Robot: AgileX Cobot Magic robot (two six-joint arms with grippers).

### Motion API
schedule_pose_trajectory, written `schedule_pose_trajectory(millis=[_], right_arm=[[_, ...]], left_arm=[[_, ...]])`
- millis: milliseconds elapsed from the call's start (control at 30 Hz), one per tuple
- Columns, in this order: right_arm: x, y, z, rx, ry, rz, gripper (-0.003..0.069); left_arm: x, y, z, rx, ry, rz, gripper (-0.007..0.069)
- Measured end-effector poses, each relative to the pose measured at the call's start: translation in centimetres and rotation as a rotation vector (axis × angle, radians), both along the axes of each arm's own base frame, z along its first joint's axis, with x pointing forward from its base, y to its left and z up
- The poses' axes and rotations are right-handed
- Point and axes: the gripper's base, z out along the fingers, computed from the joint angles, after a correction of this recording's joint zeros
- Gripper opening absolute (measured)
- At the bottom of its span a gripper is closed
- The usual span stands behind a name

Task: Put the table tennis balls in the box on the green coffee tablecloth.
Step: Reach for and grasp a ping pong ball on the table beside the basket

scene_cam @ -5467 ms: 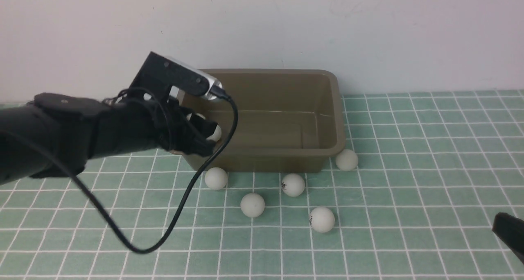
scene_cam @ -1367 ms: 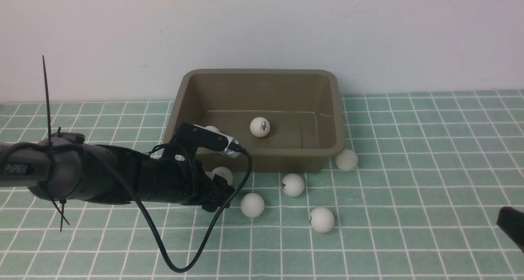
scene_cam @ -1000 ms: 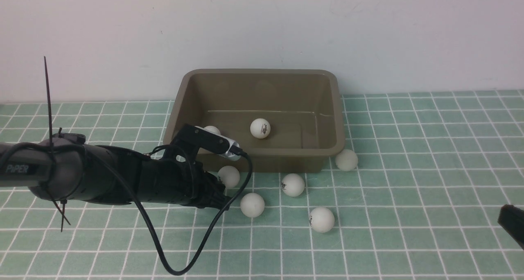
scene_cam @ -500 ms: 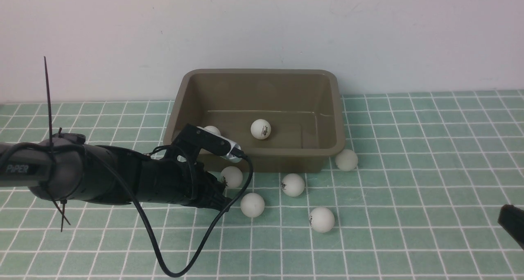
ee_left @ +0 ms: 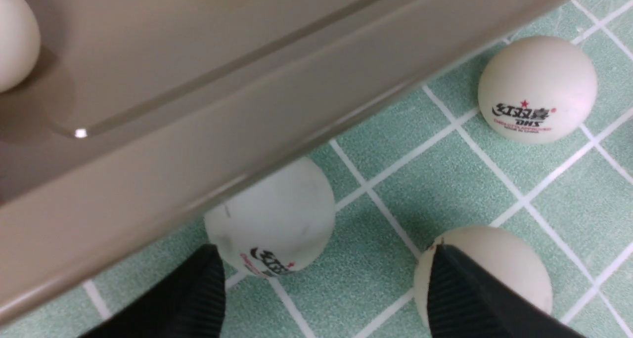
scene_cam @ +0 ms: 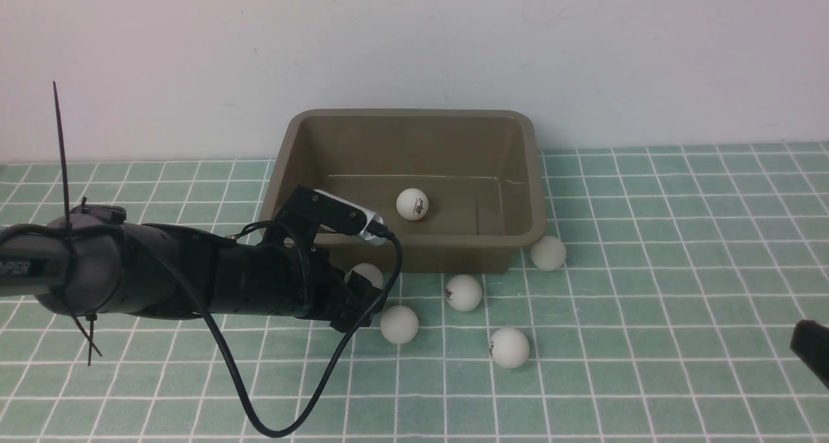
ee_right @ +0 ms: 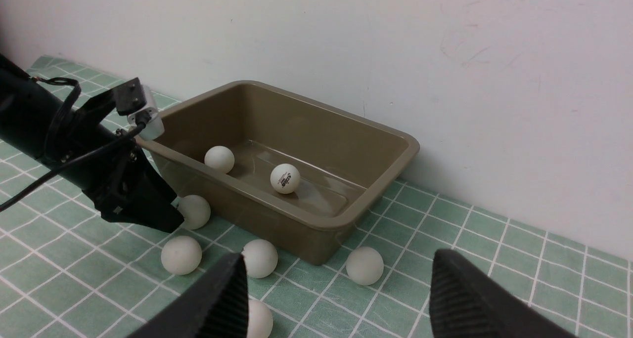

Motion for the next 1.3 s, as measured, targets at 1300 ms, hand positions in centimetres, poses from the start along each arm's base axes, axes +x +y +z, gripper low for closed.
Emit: schedule_pose_trajectory(millis=[1300], right_arm=[[0.1, -0.2, 0.2, 0.007, -0.027, -0.029, 0.0451]], left_arm=[[2.5, -0.6, -0.9, -0.057, 0.047, 0.09, 0.0503]])
